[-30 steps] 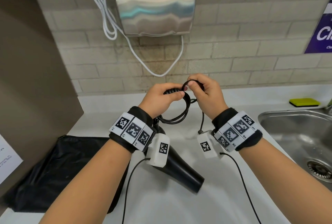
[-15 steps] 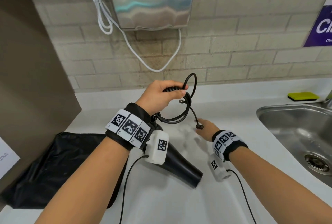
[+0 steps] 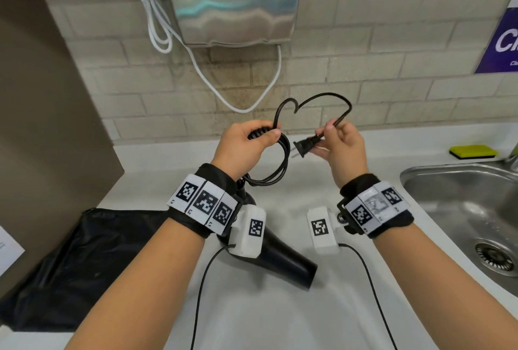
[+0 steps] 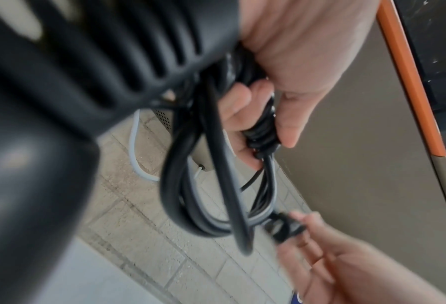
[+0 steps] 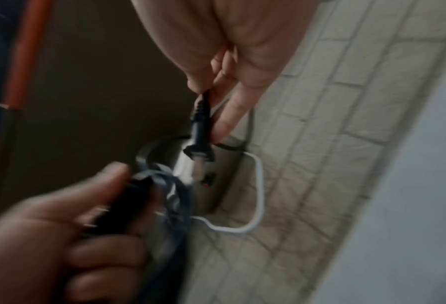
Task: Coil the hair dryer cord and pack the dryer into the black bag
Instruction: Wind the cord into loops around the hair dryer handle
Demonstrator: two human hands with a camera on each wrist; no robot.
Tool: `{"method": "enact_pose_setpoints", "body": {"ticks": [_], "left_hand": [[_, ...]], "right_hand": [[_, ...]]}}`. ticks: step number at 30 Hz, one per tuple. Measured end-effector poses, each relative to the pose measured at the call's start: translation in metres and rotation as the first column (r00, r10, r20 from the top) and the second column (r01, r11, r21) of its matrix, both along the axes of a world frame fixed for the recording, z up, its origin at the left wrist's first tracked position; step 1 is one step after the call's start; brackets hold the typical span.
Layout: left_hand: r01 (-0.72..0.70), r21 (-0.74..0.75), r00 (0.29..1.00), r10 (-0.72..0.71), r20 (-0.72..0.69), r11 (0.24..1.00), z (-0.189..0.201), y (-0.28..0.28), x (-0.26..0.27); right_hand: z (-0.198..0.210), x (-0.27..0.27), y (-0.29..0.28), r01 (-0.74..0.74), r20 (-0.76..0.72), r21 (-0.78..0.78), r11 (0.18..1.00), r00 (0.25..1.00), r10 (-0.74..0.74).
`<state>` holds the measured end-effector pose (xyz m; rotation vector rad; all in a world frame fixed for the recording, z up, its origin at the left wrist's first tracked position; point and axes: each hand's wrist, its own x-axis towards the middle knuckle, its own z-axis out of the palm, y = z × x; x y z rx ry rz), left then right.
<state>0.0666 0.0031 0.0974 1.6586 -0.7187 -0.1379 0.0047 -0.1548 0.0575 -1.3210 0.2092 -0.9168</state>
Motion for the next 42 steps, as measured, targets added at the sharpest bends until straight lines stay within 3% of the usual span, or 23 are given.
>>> {"method": "enact_pose_setpoints", "body": {"ticks": [5,9,11,13,16,21,26,28,30,32,37,40,42], "left_hand": [[-0.098,-0.049,0.995,0.098,-0.007,0.994,-0.003,-0.005,0.004],[-0.079,-0.069,0.997,0.079,-0.011,0.994,-0.004,-0.012,-0.001],[-0.066,-0.059,0.998,0.066,-0.001,0.996,-0.003,-0.013,-0.003],[-0.04,-0.062,0.999,0.04,-0.007,0.997,-0.003,-0.013,-0.004],[0.007,-0.078,1.0,-0.009,-0.016,0.997,-0.001,-0.01,-0.007],[0.032,-0.105,0.999,-0.036,-0.037,0.994,0.0,-0.008,-0.011],[-0.075,-0.18,0.996,0.064,-0.066,0.981,-0.005,-0.003,0.001],[-0.106,-0.183,0.994,0.098,-0.052,0.977,-0.007,-0.002,0.006],[-0.105,-0.177,0.994,0.1,-0.039,0.979,-0.008,-0.001,0.008],[-0.095,-0.181,0.995,0.087,-0.049,0.979,-0.008,-0.002,0.008],[-0.054,-0.213,0.994,0.032,-0.103,0.976,-0.008,-0.005,-0.003],[-0.053,-0.225,0.992,0.025,-0.122,0.973,-0.006,-0.003,-0.004],[-0.057,-0.23,0.992,0.029,-0.122,0.972,-0.006,0.002,-0.003]], "right_hand": [[0.022,-0.016,0.015,-0.069,0.175,-0.024,0.997,0.982,0.073],[0.014,-0.012,0.026,-0.15,0.178,-0.104,0.983,0.97,0.166],[0.002,-0.007,0.03,-0.032,0.115,-0.3,0.953,0.991,0.069],[-0.01,0.001,0.032,0.098,0.052,-0.495,0.863,0.995,-0.083],[-0.02,0.012,0.037,0.136,0.063,-0.538,0.832,0.991,-0.121],[-0.015,0.02,0.047,-0.145,-0.139,-0.479,0.866,0.986,0.088],[-0.039,0.011,0.023,-0.301,-0.31,-0.578,0.759,0.941,0.137],[-0.053,0.007,0.009,-0.319,-0.414,-0.622,0.715,0.909,0.045],[-0.07,0.007,-0.012,-0.297,-0.54,-0.651,0.698,0.828,-0.151],[-0.085,0.007,-0.03,-0.268,-0.636,-0.62,0.737,0.722,-0.272],[-0.099,0.007,-0.049,-0.262,-0.785,-0.549,0.794,0.488,-0.382],[-0.108,0.011,-0.054,-0.306,-0.873,-0.477,0.824,0.276,-0.403],[-0.113,0.009,-0.056,-0.351,-0.876,-0.482,0.803,0.162,-0.455]]}}
